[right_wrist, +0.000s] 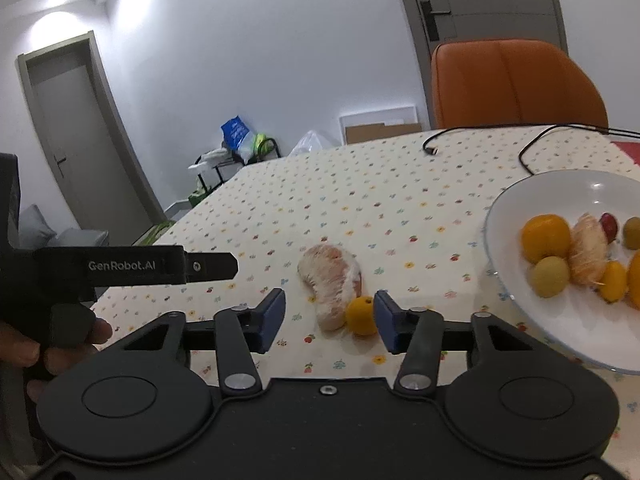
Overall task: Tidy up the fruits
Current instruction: 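Move both open tools back to the remaining fruit, then grasp a small yellow apricot with the right tool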
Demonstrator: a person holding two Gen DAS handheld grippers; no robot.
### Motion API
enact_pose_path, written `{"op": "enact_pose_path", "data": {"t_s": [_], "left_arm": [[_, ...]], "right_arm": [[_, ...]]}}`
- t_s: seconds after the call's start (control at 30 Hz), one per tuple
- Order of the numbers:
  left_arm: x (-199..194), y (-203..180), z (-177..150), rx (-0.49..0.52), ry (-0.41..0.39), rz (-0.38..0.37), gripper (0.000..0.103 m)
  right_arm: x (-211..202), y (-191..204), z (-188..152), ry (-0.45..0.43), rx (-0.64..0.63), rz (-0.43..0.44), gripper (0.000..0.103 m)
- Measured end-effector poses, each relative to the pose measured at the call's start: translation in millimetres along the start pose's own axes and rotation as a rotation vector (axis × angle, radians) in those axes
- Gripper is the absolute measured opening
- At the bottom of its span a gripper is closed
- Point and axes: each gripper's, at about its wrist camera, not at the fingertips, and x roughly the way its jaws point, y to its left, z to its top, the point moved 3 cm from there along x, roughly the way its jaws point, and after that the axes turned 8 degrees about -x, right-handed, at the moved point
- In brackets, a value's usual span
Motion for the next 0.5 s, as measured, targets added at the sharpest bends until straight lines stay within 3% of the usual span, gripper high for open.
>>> {"op": "enact_pose_path", "data": {"t_s": [0.2, 0.4, 0.5], "left_arm": [[5.3, 8.6, 0.6, -0.024, 0.01, 0.005, 0.087], [10.5, 12.5, -1.7, -0.035, 0.024, 0.017, 0.087], [10.1, 11.0, -2.2, -0.031, 0.022, 0.015, 0.087]], "right_arm": [[7.0, 1.4, 1.6, 0.002, -0.018, -0.025, 0.041], [5.8, -6.5, 0.4, -0.006, -0.009, -0.031, 0.007], [3.5, -11.8, -1.4, -0.006, 0.014, -0.021, 0.0]]}}
